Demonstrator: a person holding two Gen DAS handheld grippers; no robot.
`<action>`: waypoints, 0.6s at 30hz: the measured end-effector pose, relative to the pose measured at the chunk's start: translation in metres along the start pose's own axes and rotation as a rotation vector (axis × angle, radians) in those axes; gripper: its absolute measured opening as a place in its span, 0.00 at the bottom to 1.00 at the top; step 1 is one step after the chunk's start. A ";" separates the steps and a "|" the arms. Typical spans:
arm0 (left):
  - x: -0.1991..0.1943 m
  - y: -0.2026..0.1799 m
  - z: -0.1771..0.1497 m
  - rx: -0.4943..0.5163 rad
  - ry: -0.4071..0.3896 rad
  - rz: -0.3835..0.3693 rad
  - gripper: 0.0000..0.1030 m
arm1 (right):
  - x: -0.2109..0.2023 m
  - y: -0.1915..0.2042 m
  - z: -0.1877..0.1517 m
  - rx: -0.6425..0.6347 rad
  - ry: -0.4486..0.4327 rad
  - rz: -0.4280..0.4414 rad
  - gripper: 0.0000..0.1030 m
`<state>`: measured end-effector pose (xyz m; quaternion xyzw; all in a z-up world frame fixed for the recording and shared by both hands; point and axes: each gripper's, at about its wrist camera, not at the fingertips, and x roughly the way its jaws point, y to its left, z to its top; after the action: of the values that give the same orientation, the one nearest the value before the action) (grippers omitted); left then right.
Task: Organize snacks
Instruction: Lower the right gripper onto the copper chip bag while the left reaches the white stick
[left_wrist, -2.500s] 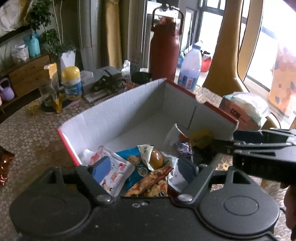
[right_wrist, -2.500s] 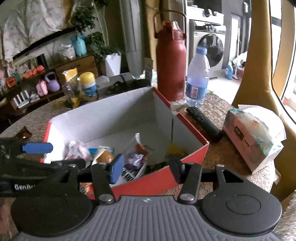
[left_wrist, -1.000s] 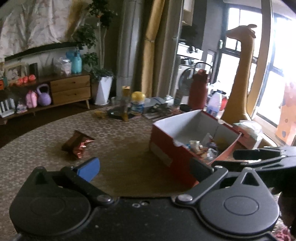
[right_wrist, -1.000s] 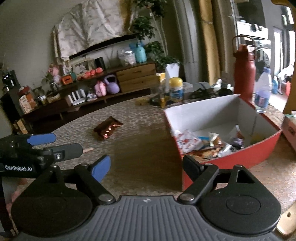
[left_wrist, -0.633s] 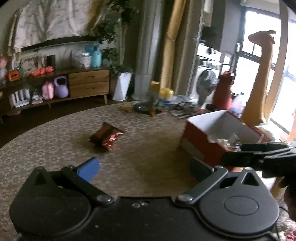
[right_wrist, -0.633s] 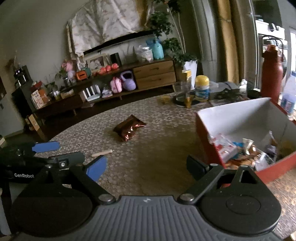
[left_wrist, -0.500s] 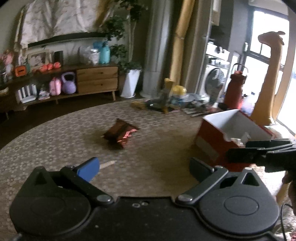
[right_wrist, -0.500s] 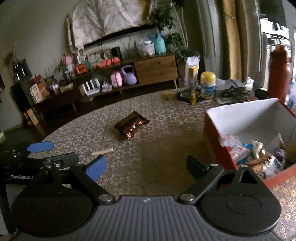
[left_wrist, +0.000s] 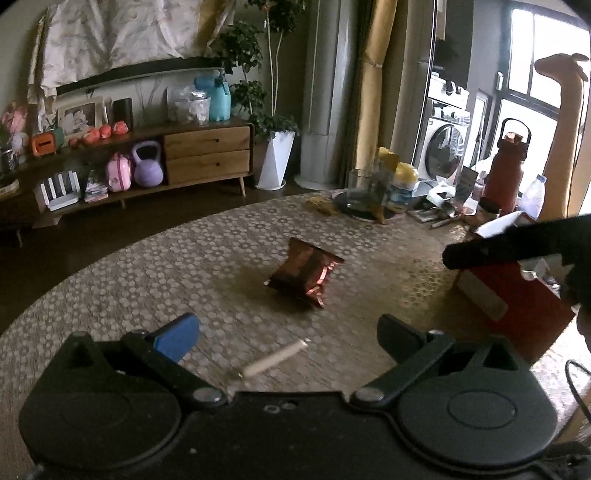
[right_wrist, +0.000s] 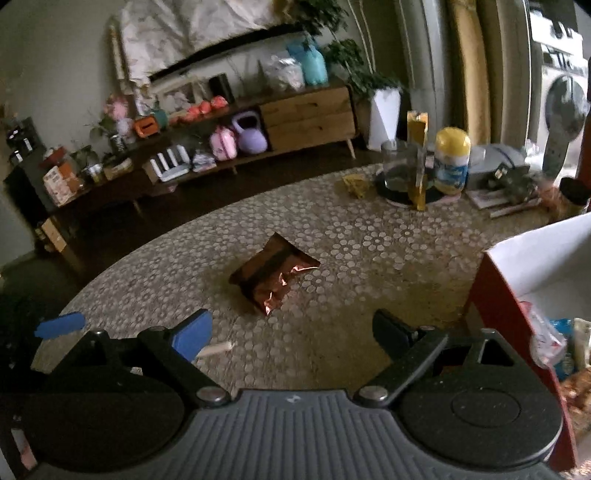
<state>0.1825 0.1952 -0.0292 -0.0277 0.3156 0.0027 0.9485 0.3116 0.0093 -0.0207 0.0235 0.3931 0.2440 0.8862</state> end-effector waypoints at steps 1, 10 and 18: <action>0.005 0.004 0.001 0.004 0.001 -0.003 1.00 | 0.008 0.001 0.003 0.006 0.008 -0.006 0.91; 0.044 0.025 -0.004 0.063 0.039 -0.041 0.99 | 0.087 0.012 0.034 0.072 0.081 -0.040 0.91; 0.072 0.032 -0.011 0.142 0.078 -0.101 0.95 | 0.159 0.017 0.041 0.176 0.156 -0.068 0.91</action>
<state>0.2333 0.2253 -0.0829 0.0235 0.3500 -0.0686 0.9339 0.4246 0.1022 -0.0969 0.0691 0.4813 0.1794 0.8552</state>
